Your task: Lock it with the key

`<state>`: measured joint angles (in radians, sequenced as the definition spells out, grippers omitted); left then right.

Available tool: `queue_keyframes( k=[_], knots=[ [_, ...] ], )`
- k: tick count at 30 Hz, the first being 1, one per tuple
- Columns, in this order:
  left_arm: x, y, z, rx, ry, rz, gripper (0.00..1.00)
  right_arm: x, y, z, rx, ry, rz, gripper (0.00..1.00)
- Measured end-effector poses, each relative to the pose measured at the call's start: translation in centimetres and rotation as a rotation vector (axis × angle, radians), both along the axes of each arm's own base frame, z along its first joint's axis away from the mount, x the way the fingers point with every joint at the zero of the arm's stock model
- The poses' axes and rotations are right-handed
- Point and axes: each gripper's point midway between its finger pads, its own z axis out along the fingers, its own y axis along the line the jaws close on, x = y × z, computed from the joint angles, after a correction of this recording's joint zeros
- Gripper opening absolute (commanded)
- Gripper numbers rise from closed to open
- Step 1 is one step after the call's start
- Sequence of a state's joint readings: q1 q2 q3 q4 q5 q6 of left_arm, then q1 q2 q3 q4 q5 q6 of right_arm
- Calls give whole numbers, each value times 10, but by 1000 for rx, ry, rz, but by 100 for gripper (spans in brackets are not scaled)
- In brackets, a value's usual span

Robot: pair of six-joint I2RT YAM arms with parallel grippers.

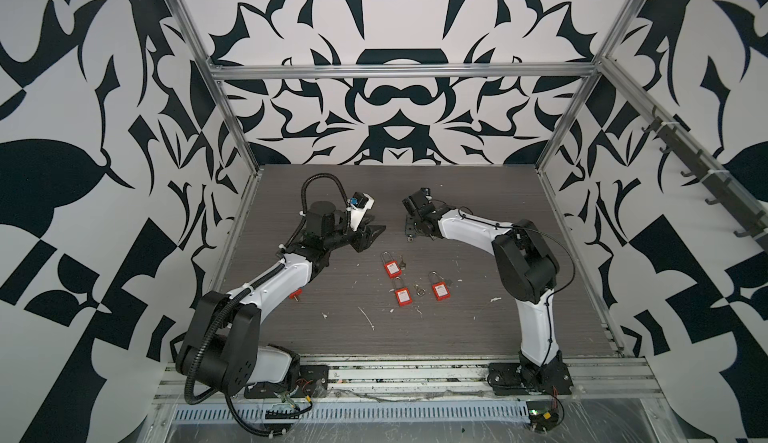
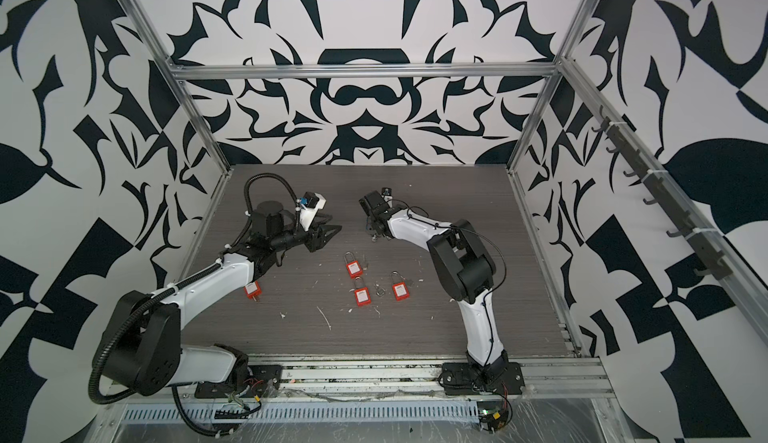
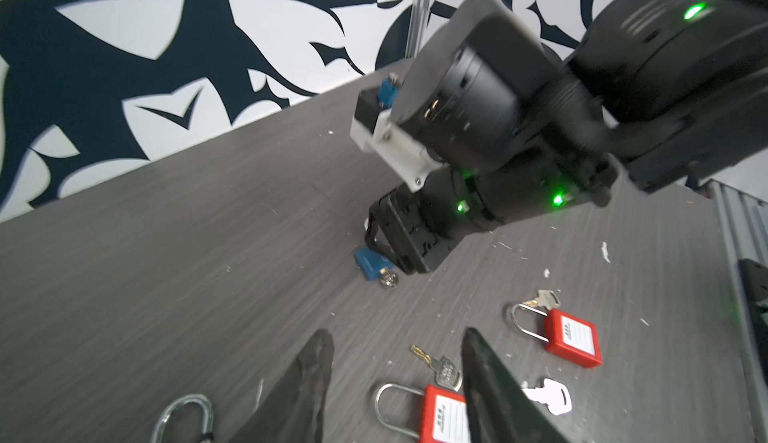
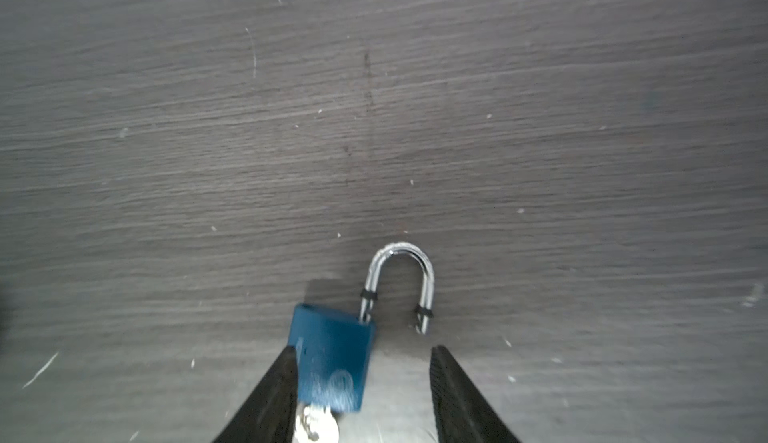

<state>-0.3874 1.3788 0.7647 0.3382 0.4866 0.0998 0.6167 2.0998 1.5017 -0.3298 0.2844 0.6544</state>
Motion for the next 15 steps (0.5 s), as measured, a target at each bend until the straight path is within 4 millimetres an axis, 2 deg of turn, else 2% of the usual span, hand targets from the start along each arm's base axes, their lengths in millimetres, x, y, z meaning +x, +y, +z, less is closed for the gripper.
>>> queue_keyframes(
  k=[3, 9, 15],
  knots=[
    [4, 1, 1, 11, -32, 8, 55, 1, 1, -12, 5, 17, -21, 55],
    [9, 0, -4, 25, -46, 13, 55, 3, 4, -21, 22, 31, -45, 54],
    [10, 0, -5, 30, -53, 10, 55, 3, 5, -21, 37, 31, -61, 54]
  ],
)
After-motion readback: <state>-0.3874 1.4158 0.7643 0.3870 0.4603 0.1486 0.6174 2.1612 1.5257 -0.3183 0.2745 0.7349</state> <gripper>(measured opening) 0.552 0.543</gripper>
